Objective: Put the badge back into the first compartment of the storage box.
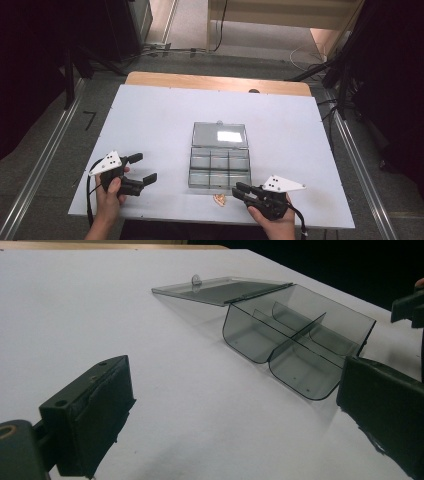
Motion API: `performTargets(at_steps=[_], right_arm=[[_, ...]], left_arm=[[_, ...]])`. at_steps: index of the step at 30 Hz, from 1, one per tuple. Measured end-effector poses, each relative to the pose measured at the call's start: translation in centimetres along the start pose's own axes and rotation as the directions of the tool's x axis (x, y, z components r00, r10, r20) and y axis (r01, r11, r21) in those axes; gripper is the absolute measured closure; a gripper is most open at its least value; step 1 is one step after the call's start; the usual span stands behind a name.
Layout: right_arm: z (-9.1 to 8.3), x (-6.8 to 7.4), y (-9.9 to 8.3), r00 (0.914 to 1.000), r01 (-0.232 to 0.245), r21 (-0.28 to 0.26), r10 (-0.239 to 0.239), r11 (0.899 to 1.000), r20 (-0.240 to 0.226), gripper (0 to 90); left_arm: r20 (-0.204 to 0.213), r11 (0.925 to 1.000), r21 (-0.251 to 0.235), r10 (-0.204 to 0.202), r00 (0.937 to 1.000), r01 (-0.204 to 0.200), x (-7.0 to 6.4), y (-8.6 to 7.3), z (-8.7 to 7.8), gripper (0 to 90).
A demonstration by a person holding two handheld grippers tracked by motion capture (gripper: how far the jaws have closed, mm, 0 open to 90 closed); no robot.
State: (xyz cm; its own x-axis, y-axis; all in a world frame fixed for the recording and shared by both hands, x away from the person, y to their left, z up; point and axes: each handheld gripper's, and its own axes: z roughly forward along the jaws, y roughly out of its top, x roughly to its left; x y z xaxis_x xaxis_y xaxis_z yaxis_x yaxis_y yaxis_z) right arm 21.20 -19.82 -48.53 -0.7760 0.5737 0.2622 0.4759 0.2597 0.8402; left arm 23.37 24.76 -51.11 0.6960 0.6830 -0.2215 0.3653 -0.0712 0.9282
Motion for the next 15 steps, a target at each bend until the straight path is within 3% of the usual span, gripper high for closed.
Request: performTargets(at_steps=[10, 15], right_arm=[[2.1, 0.3, -0.8, 0.9995, -0.002, 0.097, 0.005, 0.995, -0.031, 69.2], [2.9, 0.5, -1.0, 0.9998, 0.0, 0.139, 0.003, 0.99, -0.021, 69.2]], left_arm=[[0.003, 1.0, 0.0, -0.004, 1.0, 0.004, 0.0, -0.2, 0.2, 0.9], [0.006, 1.0, 0.002, -0.003, 1.0, 0.003, 0.0, -0.2, 0.2, 0.9]])
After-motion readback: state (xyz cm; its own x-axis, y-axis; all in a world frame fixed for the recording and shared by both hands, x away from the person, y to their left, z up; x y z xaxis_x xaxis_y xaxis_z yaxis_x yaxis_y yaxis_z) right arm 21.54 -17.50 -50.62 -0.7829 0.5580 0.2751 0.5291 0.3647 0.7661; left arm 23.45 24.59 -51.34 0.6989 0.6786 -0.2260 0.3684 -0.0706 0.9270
